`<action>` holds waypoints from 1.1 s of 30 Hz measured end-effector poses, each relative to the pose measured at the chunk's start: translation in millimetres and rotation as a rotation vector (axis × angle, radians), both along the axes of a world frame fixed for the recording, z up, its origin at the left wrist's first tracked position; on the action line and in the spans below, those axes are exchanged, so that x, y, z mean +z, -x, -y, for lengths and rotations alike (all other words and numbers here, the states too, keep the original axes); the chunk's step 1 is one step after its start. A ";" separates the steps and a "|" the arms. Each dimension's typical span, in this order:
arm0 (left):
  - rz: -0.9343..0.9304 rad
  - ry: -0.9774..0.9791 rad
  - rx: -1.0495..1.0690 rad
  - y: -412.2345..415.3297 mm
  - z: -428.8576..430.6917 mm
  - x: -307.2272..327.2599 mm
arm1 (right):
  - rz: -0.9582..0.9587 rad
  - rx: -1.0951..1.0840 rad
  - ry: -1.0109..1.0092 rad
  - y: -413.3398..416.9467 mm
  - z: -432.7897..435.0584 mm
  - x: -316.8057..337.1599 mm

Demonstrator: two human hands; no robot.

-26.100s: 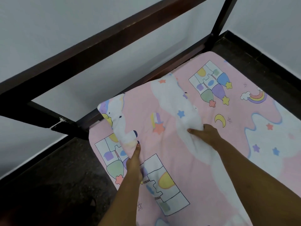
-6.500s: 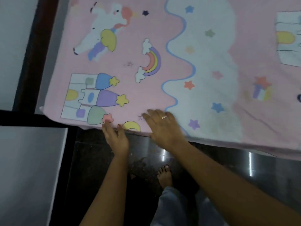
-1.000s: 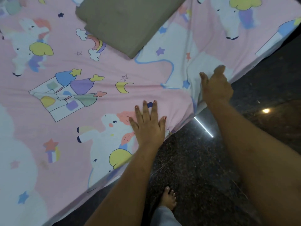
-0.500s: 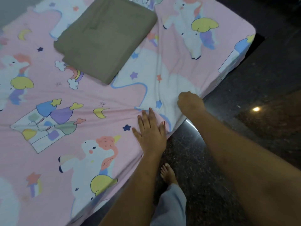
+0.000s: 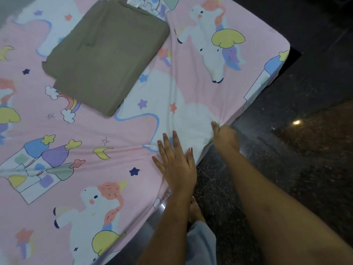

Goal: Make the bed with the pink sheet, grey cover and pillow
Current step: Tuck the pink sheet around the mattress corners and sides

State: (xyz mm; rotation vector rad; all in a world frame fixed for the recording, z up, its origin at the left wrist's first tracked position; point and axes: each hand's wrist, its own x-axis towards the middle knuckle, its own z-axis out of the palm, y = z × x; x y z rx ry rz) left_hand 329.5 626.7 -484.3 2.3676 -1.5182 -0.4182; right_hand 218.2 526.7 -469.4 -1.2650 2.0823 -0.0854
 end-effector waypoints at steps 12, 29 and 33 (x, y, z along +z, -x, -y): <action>0.098 -0.059 -0.181 29.8 26.6 -9.3 | -0.153 0.147 0.148 53.5 9.6 -18.7; -0.065 -0.174 -0.341 83.6 86.0 6.9 | 0.106 -0.117 0.217 91.4 77.8 -16.5; -0.054 -0.167 -0.307 91.3 89.2 4.6 | -0.053 0.009 0.259 114.9 81.7 -14.1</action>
